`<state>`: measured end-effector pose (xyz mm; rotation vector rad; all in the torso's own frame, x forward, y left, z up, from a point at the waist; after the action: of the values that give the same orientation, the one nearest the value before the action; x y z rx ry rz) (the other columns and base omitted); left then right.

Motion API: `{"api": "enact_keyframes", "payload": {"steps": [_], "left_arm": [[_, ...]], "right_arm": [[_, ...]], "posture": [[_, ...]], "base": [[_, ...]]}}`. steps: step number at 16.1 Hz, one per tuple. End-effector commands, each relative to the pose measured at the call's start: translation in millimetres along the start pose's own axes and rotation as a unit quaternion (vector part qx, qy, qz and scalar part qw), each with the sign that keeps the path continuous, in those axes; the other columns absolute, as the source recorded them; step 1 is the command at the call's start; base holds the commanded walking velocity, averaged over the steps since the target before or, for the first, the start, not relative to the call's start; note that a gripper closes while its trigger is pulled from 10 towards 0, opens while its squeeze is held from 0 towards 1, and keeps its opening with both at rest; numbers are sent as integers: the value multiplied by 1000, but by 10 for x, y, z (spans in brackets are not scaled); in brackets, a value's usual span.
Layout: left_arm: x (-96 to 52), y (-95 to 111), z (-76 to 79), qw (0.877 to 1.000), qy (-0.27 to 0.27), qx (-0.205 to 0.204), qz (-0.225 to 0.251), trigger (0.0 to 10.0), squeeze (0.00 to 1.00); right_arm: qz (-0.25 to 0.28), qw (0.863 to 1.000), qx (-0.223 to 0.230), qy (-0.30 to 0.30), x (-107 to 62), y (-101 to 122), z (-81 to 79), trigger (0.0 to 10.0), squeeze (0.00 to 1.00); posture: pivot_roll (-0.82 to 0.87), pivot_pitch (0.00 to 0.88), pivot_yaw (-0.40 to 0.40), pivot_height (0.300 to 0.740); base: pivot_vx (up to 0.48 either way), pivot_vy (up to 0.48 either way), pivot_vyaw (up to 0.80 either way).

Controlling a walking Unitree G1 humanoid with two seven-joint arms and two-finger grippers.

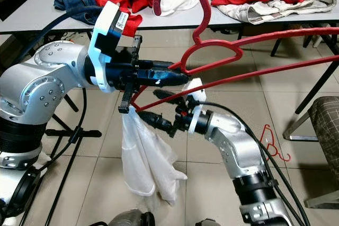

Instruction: Hang hanger

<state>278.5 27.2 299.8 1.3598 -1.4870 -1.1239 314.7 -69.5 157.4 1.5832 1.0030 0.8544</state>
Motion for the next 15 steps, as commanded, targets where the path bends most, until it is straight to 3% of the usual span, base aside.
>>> {"api": "enact_keyframes", "payload": {"steps": [1, 6, 9, 15], "left_arm": [[13, 85, 35, 1000, -6, 16, 6, 10000, 0], [1, 67, 19, 1000, 6, 18, 4, 10000, 0], [3, 88, 19, 1000, 7, 19, 6, 10000, 0], [41, 119, 33, 1000, 4, 19, 16, 10000, 0]], "right_arm": [[-3, 1000, -10, 26, 35, 25, -56, 10000, 0], [-26, 996, -18, 81, 2, -20, -218, 10000, 0], [-30, 996, -15, 77, -20, -45, -198, 10000, 0], [-34, 997, -14, 75, 101, -44, -182, 10000, 0]], "posture": [[99, 99, 101, 740], [91, 97, 84, 740], [90, 101, 79, 740], [91, 106, 75, 740]], "base": [[0, 0, 0], [0, 0, 0], [0, 0, 0], [0, 0, 0]]}}
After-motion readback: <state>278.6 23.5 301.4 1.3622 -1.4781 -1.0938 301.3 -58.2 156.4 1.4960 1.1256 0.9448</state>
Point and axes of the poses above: a point about 5 cm out from each wrist's last joint towards the gripper, its own x axis pointing out of the wrist towards the gripper, its own y axis along the axis of the wrist's last joint, z = x × y, the point moved 4 cm from there along x, pointing out of the wrist towards the gripper, and after that the axes turned 6 degrees about x, right-handed, at the moved point
